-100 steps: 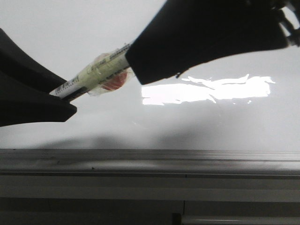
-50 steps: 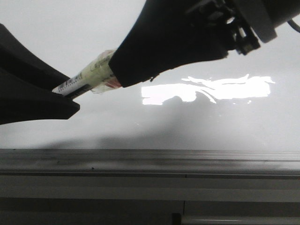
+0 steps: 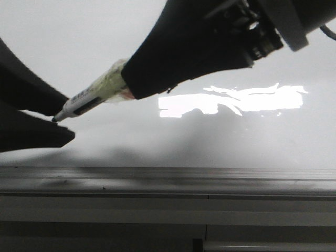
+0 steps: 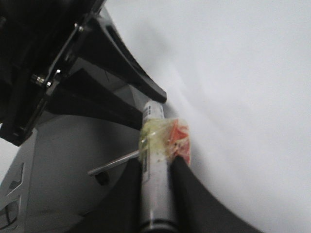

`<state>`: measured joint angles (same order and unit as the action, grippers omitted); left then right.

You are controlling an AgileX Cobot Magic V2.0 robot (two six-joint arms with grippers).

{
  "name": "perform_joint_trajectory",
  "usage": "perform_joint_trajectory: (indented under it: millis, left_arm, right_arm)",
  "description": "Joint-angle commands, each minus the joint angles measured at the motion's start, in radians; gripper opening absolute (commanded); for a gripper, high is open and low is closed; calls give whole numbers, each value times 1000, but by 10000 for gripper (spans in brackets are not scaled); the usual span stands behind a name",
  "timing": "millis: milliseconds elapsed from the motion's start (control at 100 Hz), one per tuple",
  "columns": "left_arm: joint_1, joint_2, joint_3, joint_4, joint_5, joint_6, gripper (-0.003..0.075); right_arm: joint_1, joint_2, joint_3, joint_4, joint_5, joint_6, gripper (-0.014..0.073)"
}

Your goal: Write number 0 on whiteboard

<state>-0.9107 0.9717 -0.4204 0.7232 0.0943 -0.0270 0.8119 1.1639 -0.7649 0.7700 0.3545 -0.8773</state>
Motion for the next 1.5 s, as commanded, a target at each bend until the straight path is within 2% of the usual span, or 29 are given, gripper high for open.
perform_joint_trajectory:
  millis: [0, 60, 200, 470, 520, 590, 640, 690, 740, 830, 920, 1211, 1491]
  left_arm:
    - [-8, -19, -46, -45, 77, -16, 334]
    - [-8, -38, -81, -96, 195, -16, 372]
    - [-10, -131, -160, -198, 397, -16, 369]
    - [-10, -468, -216, -210, 416, -49, 352]
    - [-6, -530, -222, -199, 402, -69, 319]
    - [-6, -610, -224, -162, 386, -76, 235]
    - [-6, -658, -224, -119, 384, -82, 135]
    - [-6, -696, -224, -57, 387, -132, -24]
    - [-6, -724, -224, 20, 399, -220, -20]
    - [-6, -746, -224, 204, 471, -480, -20]
    - [-6, -746, -222, 291, 544, -601, -20]
    - [-6, -746, -189, 309, 405, -606, -20]
    - [-6, -746, -151, 318, 409, -625, -20]
  right_arm:
    - [-7, -15, -34, 14, -98, -9, -70]
    - [-7, -9, -34, 27, -128, -9, -70]
    - [-7, 11, -34, 27, -174, -9, -70]
    - [-7, 15, -34, 35, -177, -9, -70]
    - [-7, 15, -34, 39, -178, -9, -70]
    - [-7, 15, -34, 67, -175, -9, -70]
    - [-7, 15, -34, 79, -174, -9, -70]
    - [-7, 15, -34, 79, -171, -9, -70]
    - [-7, 15, -34, 79, -164, -9, -70]
    - [-7, 15, -34, 81, -152, -9, -70]
    - [-7, 15, -34, 85, -149, -9, -70]
    - [-7, 15, -34, 92, -141, -9, -70]
    - [-7, 10, -34, 92, -135, -9, -69]
